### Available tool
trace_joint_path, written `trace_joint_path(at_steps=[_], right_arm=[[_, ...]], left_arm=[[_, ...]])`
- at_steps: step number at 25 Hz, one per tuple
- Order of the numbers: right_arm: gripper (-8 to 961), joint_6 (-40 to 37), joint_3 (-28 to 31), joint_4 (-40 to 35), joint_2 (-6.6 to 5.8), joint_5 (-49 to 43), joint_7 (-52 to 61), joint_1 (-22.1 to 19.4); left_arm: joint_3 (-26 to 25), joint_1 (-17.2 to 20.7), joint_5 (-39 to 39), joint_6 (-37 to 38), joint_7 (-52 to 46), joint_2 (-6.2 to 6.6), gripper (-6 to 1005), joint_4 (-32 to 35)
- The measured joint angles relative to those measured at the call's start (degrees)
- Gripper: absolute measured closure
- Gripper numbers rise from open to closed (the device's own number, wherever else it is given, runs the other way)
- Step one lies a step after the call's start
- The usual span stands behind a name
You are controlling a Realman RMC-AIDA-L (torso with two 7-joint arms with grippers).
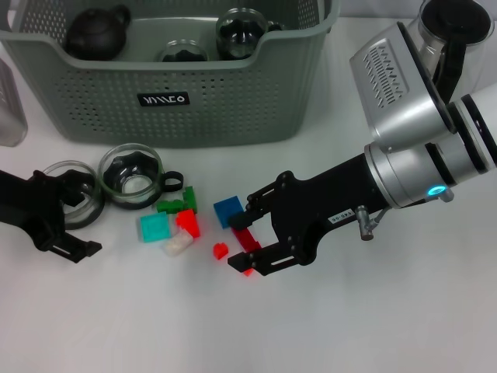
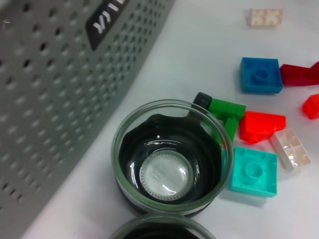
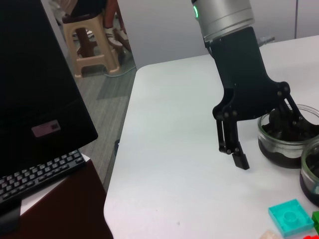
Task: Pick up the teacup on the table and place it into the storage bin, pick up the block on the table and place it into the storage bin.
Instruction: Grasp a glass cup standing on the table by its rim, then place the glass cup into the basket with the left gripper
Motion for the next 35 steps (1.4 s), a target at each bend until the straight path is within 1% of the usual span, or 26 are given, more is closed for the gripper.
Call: trace_joint_path(at_steps=[11,14,17,22,28,35], right_arm=[[365,-0.05,1.34,0.09,0.0,0.0,0.21,-0.12],[365,-0.04,1.49,0.09,0.0,0.0,0.27,-0.15],[365,-0.04,1.51,0.09,0.0,0.0,0.3,-0.1],[365,-0.05,1.61,0.05,0.0,0.05,0.31,-0.14],[365,-0.08,1.78,0.01,0.0,0.09,0.31,-0.28],[365,-0.31,2.26,0.01,0.0,0.1,0.31,-0.46]], left_arm=[[0.59,-0.15,0.36,0.01,-0.48,0.02,138,-0.67],[0.64,-0.8,1.51,0.24,-0.77,0.26,139,-1.63],[0.67,-1.22,2.49,-0.01,-0.77,0.34,357,-2.41],[0.67,-1.31,3.0,-0.31,-0.77,0.22,576,-2.43],[0.58,-1.38,3.01,-0.35,-0.83,0.19,807,-2.01],[0.59,-1.62,2.69,0.21,-0.93,0.25,904,-1.72]])
